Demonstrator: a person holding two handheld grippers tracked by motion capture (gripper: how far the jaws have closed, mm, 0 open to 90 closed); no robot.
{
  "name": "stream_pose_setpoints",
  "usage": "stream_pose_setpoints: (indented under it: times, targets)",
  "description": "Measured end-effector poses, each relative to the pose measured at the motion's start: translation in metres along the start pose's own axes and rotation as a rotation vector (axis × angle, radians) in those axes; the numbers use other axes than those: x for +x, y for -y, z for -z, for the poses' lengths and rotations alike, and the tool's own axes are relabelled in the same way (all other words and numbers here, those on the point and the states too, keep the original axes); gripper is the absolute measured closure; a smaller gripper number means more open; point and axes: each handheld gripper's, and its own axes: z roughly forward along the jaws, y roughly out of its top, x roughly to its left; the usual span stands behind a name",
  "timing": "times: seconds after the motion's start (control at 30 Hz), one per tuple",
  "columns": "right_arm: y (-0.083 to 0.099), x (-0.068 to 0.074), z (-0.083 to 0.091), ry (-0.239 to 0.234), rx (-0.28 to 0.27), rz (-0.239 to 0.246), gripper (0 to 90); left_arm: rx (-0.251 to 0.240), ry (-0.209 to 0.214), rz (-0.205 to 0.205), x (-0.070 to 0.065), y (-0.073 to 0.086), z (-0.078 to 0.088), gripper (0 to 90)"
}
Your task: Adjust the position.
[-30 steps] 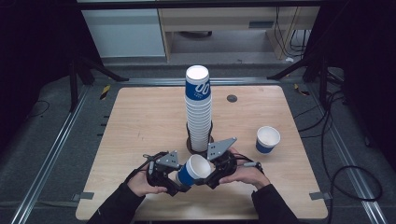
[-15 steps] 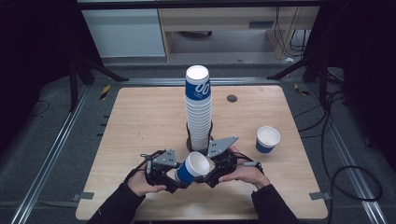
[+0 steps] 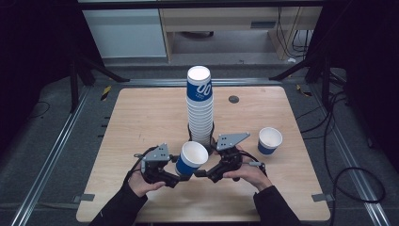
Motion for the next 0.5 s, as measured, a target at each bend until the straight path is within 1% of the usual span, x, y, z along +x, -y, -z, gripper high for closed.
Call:
stream_pose_setpoints:
  times: [0.03, 0.17, 0.3, 0.33, 0.37, 0.43, 0.5]
  targets:
    - [0.000, 0.001, -0.001, -0.008, -0.005, -0.001, 9.3, 0.002, 0.006, -0.004, -0.002, -0.001, -0.001, 28.1]
    - [-0.001, 0.003, -0.004, -0.034, -0.017, -0.007, 11.6, 0.000, 0.001, -0.020, -0.007, -0.002, -0.004, 28.1]
    - [0.000, 0.004, -0.006, -0.044, -0.021, -0.007, 13.0, 0.011, 0.007, -0.028, -0.011, -0.003, -0.007, 28.1]
    - [0.000, 0.004, -0.007, -0.048, -0.022, -0.010, 13.8, 0.012, 0.005, -0.034, -0.012, -0.003, -0.008, 28.1]
    - [0.001, 0.004, -0.008, -0.052, -0.023, -0.011, 14.9, 0.014, 0.007, -0.029, -0.012, -0.004, -0.009, 28.1]
    - [0.001, 0.005, -0.009, -0.060, -0.024, -0.009, 19.4, 0.014, 0.002, -0.032, -0.012, -0.003, -0.009, 28.0]
    - [0.001, 0.005, -0.009, -0.058, -0.021, -0.007, 20.2, 0.015, 0.002, -0.032, -0.012, -0.003, -0.008, 27.9]
